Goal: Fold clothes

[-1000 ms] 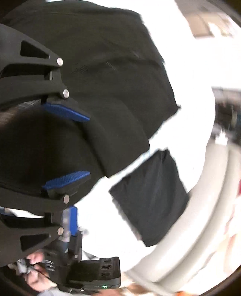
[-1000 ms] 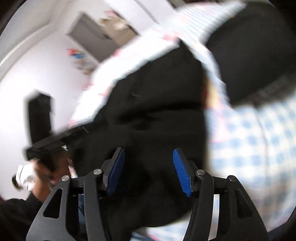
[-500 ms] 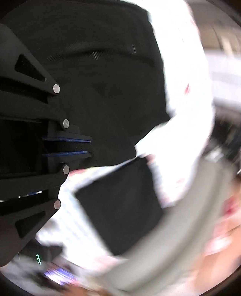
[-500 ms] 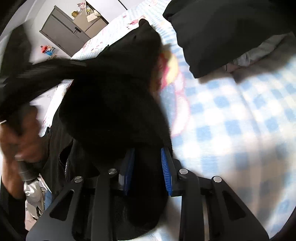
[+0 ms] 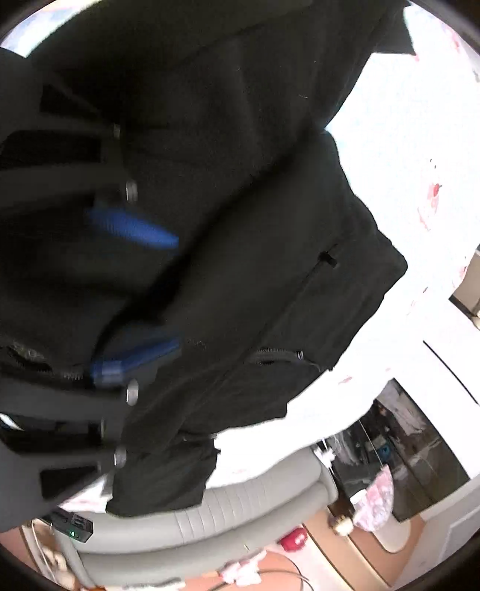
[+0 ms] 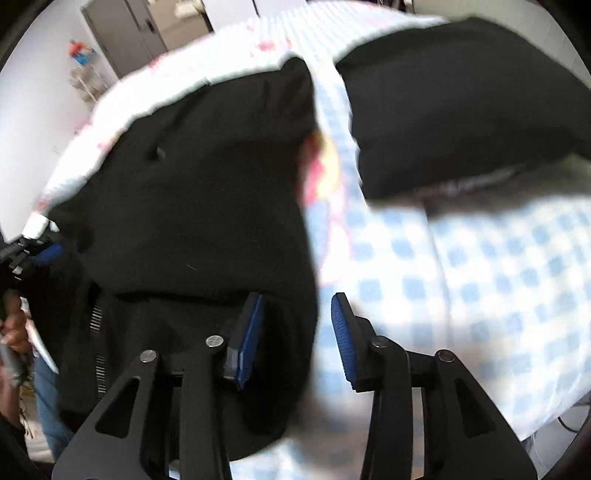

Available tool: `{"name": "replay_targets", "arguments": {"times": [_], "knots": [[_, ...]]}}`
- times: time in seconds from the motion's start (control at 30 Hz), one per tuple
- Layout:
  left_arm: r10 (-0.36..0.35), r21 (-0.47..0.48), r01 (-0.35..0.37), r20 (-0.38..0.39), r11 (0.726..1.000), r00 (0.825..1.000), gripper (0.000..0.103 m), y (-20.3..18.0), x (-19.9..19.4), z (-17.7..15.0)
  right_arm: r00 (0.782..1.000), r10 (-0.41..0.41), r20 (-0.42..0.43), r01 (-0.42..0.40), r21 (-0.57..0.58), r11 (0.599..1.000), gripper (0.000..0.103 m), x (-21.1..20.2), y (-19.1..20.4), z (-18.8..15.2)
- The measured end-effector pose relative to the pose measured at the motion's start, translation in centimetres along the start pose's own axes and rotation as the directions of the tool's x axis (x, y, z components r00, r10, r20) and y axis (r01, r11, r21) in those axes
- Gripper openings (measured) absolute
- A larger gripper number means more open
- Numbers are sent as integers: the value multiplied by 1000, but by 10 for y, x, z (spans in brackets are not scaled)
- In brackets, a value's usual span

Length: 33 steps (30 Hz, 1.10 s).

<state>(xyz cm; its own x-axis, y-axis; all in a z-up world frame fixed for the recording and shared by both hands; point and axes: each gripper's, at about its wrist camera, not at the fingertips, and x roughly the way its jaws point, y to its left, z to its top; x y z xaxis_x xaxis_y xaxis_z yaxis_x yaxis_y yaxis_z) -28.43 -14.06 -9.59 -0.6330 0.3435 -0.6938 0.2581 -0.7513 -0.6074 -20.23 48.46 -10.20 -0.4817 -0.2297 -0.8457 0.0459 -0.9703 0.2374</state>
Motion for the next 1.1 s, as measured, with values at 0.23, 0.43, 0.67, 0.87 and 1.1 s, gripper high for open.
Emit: {"name": "replay_targets", "arguments": {"times": [0.23,0.43,0.67,0.87,1.1], "knots": [[115,117,-103,-108,988,987,17,-24,62,3,992,36,-119,-49,-106,993,57,44,9,-17],[198,194,-185,-51,963,979,13,-46,51,19,995,-57,-76,45,-152,987,23,21,-24,-3],[72,152,-48,-157,987,985,43,-12,30,-8,991,-73,-116,64,-74,995,26,-1,-66,-21],[19,19,-17,-97,1000,995,49,13,20,4,990,138,-11,-139,-10,990,42,-24,-69,14],[86,-126,-86,-7,988,996,52,20,23,-5,994,15,-111,-27,-110,994,42,45,3,-5]]}}
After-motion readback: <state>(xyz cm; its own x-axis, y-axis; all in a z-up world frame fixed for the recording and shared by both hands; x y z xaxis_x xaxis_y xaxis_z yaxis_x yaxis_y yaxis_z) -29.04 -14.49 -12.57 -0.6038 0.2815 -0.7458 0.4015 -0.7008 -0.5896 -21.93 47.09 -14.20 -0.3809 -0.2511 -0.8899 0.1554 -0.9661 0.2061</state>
